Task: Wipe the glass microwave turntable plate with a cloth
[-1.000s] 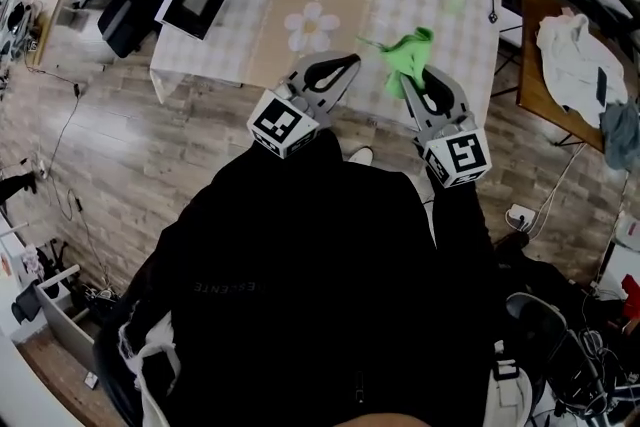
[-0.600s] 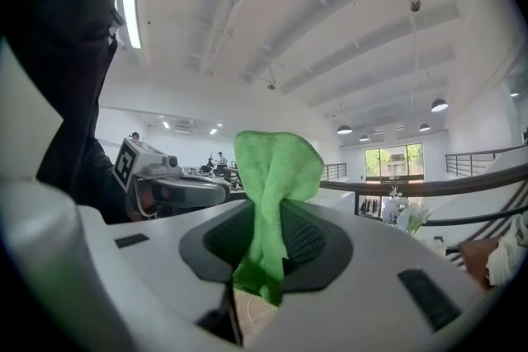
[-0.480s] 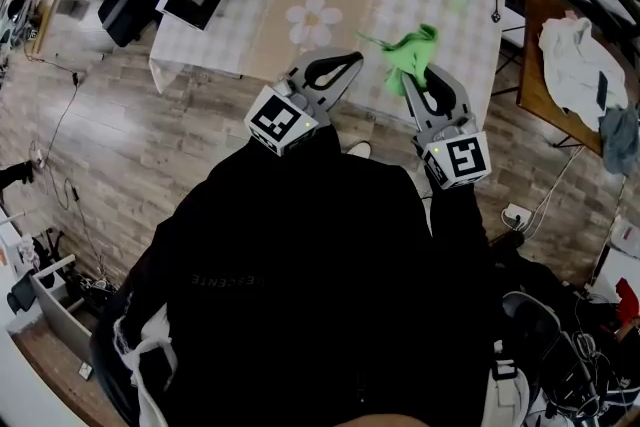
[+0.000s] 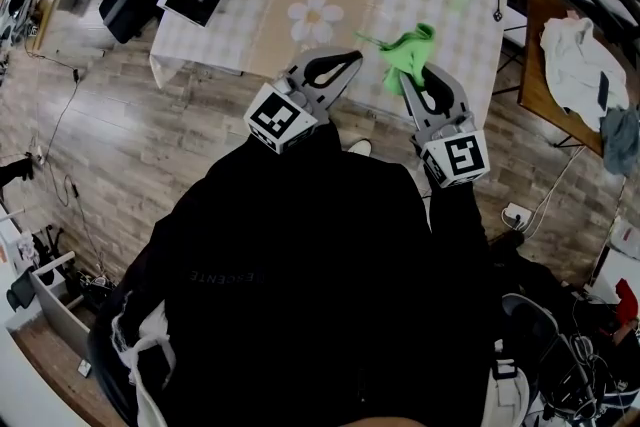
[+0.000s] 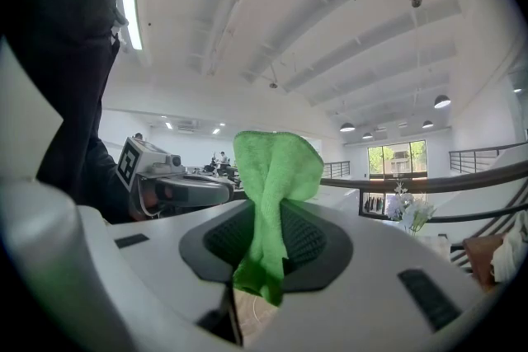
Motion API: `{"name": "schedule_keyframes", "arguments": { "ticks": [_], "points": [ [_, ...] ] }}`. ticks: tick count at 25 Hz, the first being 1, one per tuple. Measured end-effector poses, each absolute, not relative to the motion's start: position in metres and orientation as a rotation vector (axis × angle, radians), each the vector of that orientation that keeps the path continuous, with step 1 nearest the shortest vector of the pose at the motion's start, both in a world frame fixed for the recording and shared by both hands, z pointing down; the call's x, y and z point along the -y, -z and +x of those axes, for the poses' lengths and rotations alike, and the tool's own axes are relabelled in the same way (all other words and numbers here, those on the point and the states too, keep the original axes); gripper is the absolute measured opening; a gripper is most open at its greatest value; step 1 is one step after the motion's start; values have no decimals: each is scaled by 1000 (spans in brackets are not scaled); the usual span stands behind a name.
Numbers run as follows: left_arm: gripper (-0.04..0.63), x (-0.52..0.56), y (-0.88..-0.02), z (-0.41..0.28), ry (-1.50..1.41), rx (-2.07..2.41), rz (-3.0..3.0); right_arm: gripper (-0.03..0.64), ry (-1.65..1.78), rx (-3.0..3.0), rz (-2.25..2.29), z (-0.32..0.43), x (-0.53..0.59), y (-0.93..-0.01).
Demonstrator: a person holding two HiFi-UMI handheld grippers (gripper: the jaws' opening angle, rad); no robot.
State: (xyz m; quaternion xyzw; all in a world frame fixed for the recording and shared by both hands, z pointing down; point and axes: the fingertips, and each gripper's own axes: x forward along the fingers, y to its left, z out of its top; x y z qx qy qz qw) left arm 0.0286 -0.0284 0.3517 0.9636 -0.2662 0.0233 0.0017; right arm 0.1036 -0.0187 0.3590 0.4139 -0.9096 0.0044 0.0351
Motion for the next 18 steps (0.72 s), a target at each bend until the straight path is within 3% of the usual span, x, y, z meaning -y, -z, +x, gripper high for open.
{"name": "schedule_keyframes", "arguments": {
  "ticks": [18],
  "points": [
    [21, 26, -351, 32, -70, 837, 3034, 101, -54, 2793, 1256, 108, 17, -365]
  ]
}}
